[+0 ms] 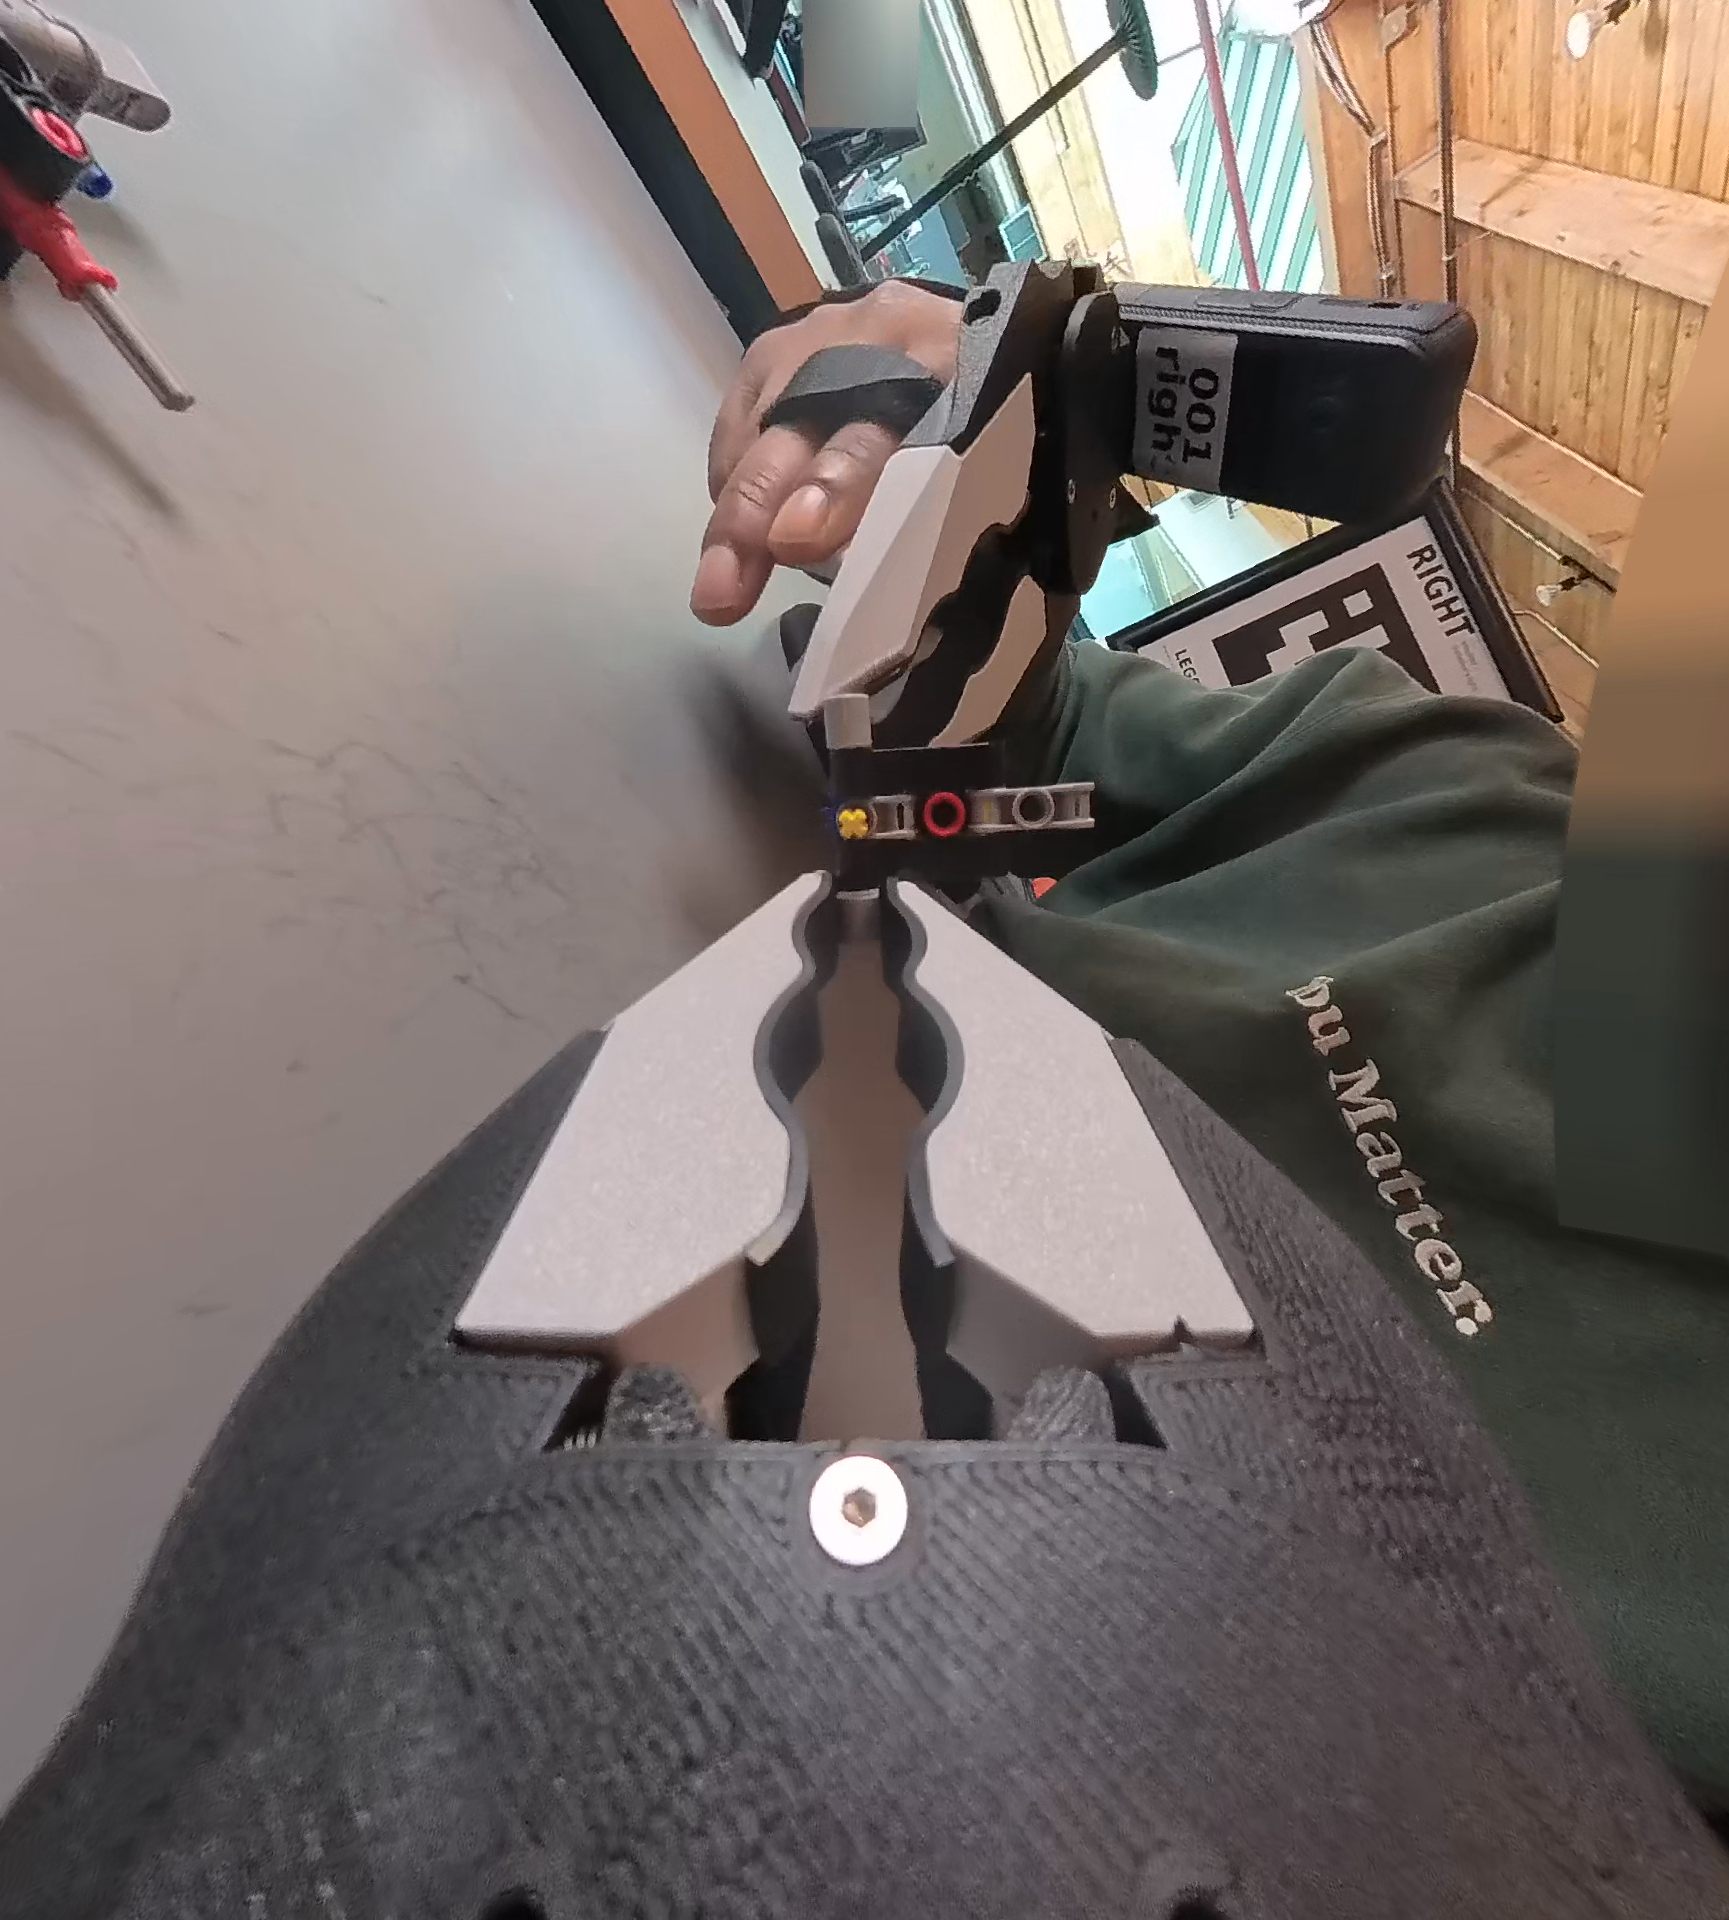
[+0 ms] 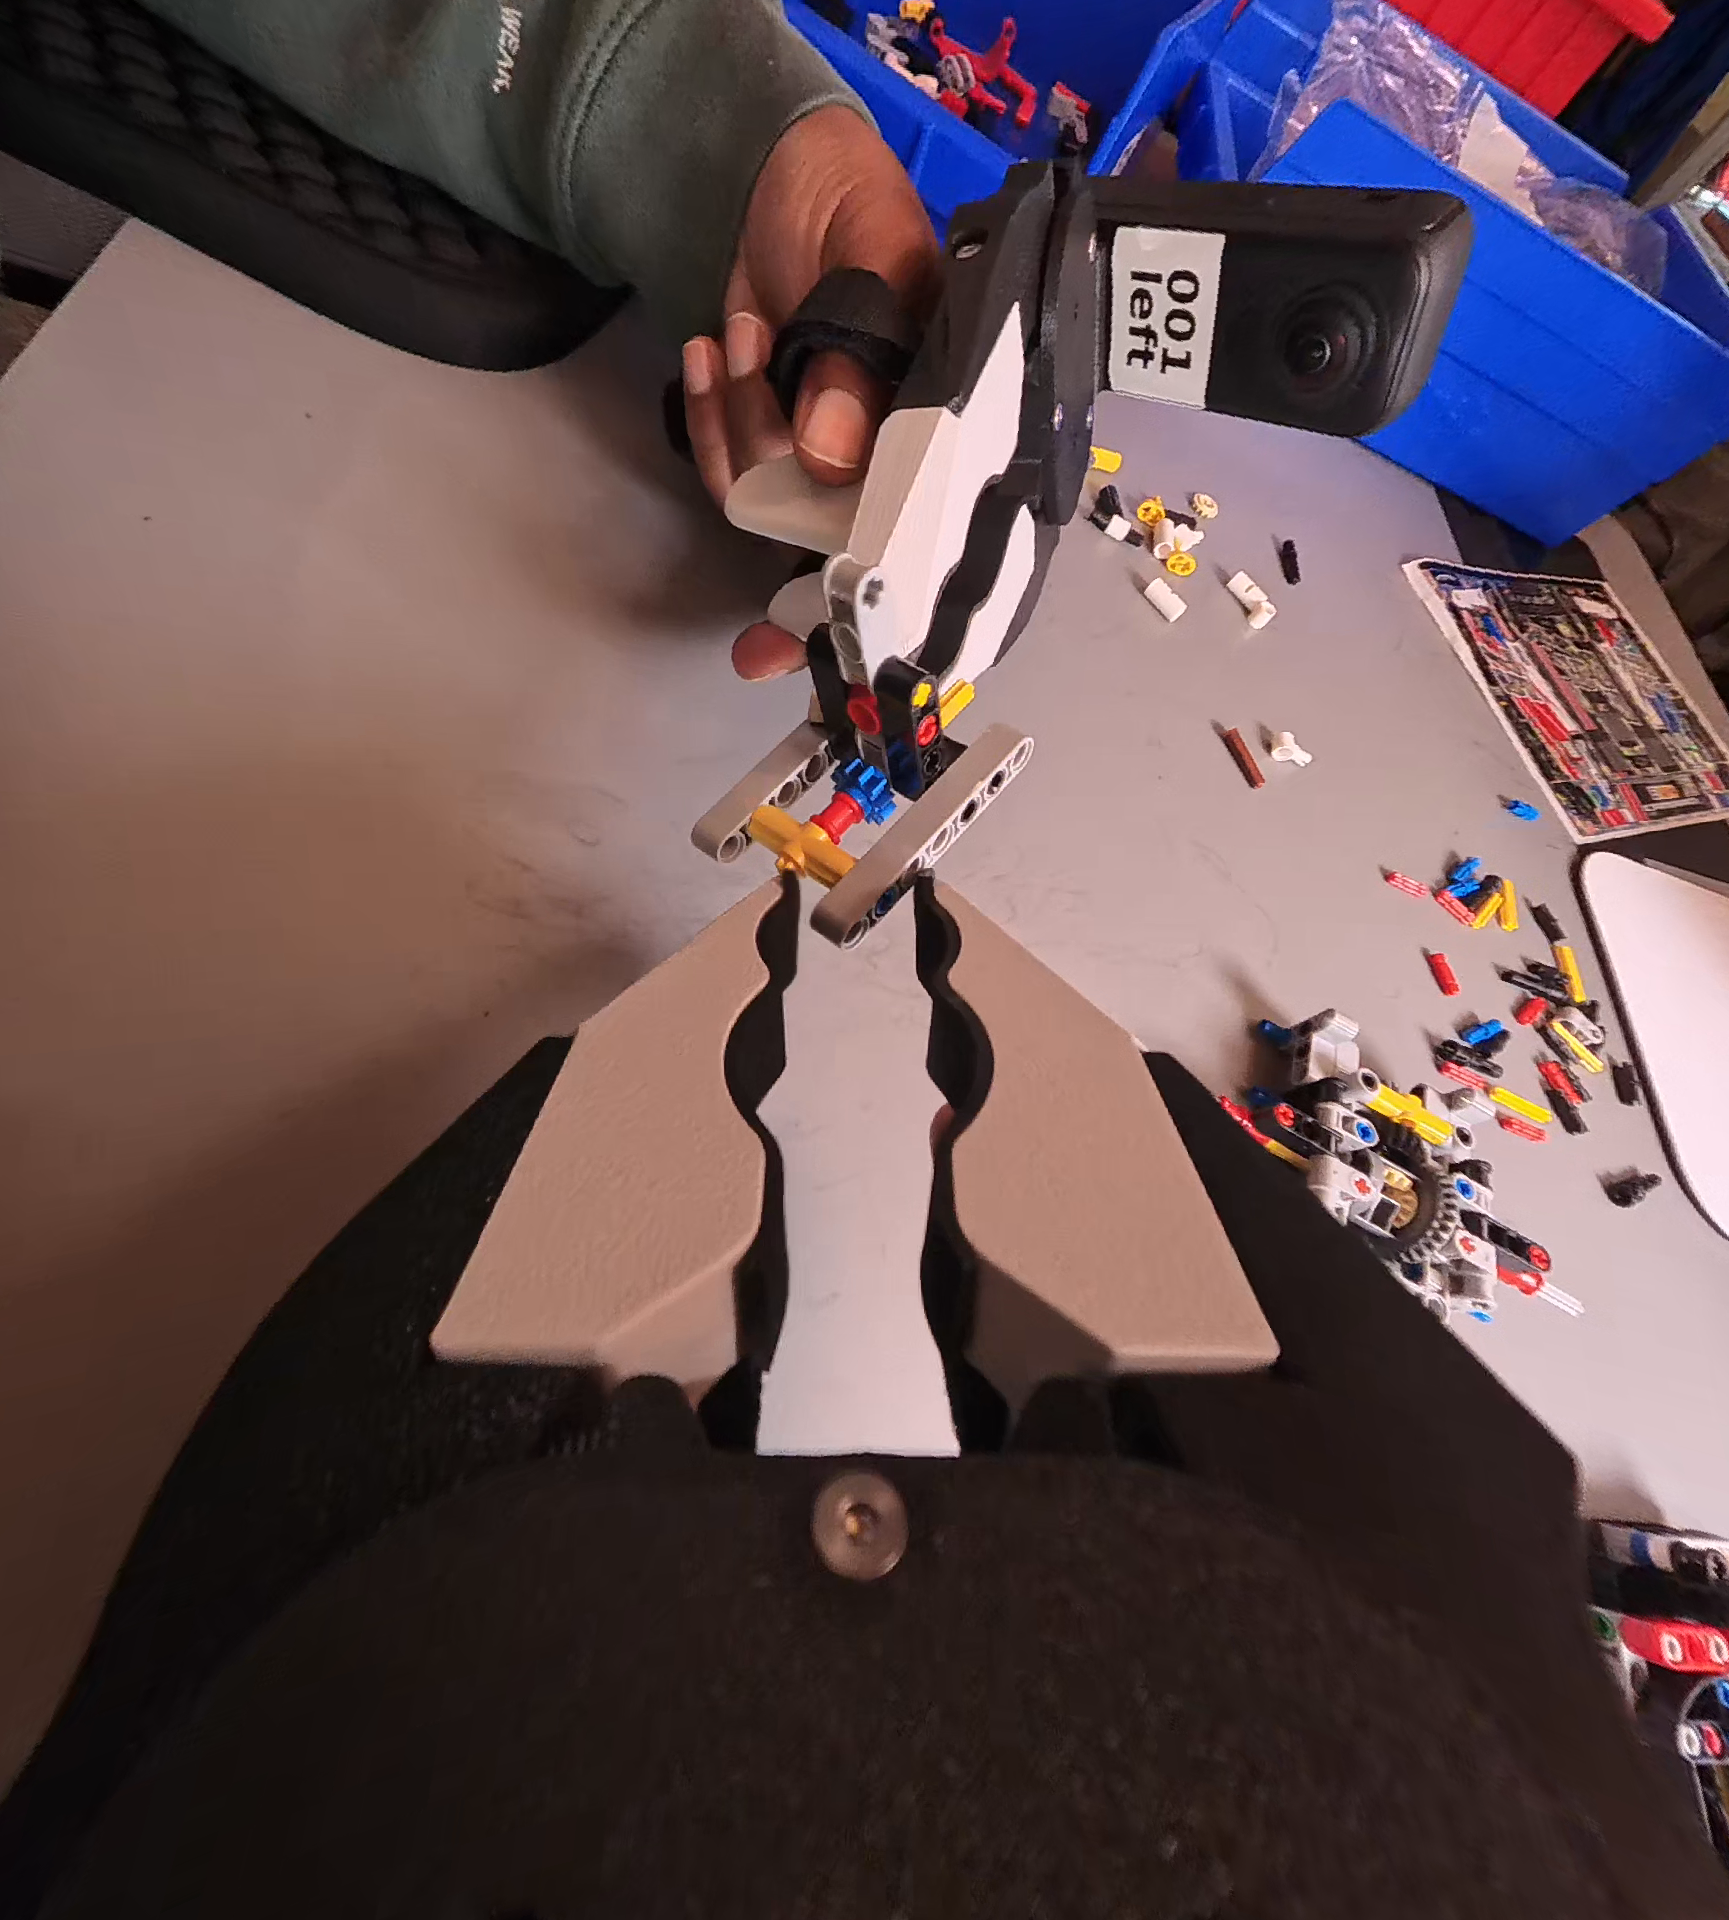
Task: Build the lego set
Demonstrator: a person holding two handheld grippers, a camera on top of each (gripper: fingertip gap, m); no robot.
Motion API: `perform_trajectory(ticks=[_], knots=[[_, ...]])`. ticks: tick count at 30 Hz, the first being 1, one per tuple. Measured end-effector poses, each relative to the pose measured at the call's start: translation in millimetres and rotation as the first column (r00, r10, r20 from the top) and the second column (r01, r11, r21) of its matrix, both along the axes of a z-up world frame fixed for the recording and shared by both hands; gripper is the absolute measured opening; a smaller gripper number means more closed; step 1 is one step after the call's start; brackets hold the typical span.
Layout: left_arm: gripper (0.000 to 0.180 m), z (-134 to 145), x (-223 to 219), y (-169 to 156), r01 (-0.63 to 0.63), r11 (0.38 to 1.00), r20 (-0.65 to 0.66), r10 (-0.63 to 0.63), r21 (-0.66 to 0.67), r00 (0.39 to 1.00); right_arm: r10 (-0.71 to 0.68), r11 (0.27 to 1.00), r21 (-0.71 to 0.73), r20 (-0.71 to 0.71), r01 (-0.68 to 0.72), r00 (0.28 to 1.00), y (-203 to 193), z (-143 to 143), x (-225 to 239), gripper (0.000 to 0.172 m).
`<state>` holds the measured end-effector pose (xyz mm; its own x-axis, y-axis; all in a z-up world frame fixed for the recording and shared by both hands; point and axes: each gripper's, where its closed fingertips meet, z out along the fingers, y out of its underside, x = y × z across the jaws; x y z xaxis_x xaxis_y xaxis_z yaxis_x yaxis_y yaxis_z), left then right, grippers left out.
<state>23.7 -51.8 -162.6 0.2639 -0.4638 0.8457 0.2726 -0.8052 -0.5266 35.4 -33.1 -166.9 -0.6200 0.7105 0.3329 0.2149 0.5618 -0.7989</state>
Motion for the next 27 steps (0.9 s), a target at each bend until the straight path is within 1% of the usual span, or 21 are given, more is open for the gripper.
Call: perform_trajectory(ticks=[3, 6, 8, 22, 24, 25, 27], knots=[[0.006, -1, 1, 0, -0.001, 1.0, -0.02, 0.001, 0.006, 1.0, 0.002, 1.0, 0.007, 0.004, -0.002, 1.0, 0, -1, 0, 0.021], [0.006, -6, 2, 0, 0.001, 0.999, -0.105, 0.003, 0.036, 0.994, 0.004, 1.0, 0.019, 0.026, -0.005, 1.0, -1, -7, 1, 0.022], [0.006, -6, 3, -1, 0.003, 0.999, -0.124, 0.002, 0.042, 0.992, 0.009, 1.0, 0.015, 0.032, -0.009, 0.999, -2, -8, 2, 0.022], [0.006, -10, 6, -1, 0.0, 1.0, -0.115, 0.001, 0.014, 0.993, 0.011, 0.999, 0.053, 0.062, -0.015, 0.998, -2, -12, 5, 0.025], [0.006, -9, 6, -1, 0.001, 1.0, -0.103, 0.001, 0.012, 0.995, 0.015, 0.999, 0.047, 0.06, -0.018, 0.998, -3, -11, 5, 0.026], [0.006, -8, 6, -1, 0.003, 1.0, -0.093, -0.002, 0.01, 0.996, 0.022, 0.999, 0.042, 0.058, -0.024, 0.998, -4, -10, 5, 0.03], [0.006, -8, 5, -2, 0.011, 1.0, -0.083, -0.01, 0.005, 0.997, 0.026, 0.998, 0.047, 0.056, -0.029, 0.998, -4, -10, 5, 0.029]])
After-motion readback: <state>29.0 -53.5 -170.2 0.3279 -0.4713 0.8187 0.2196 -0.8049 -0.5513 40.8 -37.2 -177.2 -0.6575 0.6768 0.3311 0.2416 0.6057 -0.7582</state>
